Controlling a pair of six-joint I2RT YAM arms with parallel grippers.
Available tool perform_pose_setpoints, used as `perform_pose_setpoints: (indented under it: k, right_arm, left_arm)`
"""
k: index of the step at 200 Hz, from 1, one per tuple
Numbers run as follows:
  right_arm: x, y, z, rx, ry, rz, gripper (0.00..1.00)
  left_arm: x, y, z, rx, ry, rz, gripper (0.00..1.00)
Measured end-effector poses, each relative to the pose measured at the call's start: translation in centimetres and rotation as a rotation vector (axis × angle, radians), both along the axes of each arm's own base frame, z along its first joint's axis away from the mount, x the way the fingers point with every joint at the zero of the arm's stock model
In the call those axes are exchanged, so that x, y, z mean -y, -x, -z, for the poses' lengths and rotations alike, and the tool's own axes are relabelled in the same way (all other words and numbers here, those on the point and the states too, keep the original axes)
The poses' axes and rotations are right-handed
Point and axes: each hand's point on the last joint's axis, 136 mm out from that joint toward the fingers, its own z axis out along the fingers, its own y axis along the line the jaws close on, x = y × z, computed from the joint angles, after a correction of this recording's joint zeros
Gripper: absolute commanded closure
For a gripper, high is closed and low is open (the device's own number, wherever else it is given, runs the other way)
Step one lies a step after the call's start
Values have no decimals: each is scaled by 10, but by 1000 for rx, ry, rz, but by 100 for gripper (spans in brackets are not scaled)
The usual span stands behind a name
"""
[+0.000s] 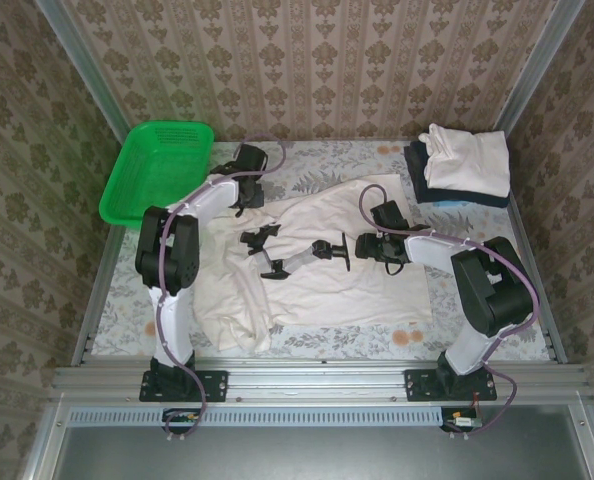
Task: Fold and stack the t-shirts
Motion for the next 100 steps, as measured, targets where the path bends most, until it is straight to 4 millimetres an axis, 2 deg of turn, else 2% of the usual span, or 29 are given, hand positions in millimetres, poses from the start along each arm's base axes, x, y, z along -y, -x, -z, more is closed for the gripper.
perform_pose_setpoints:
  k: [25, 62, 79, 100]
  right_arm:
    - [0, 0, 0, 1, -1, 0, 30]
    - [0, 0, 0, 1, -1, 0, 30]
    - [0, 0, 0, 1, -1, 0, 30]
    - [0, 0, 0, 1, -1, -1, 30]
  left_arm:
    - [-2, 0, -3, -3, -9, -4, 56]
    - [0, -10, -13, 17, -1, -2, 70]
    - [3, -15, -11, 17, 1, 2, 68]
    - [6, -12, 1, -16, 9, 16, 60]
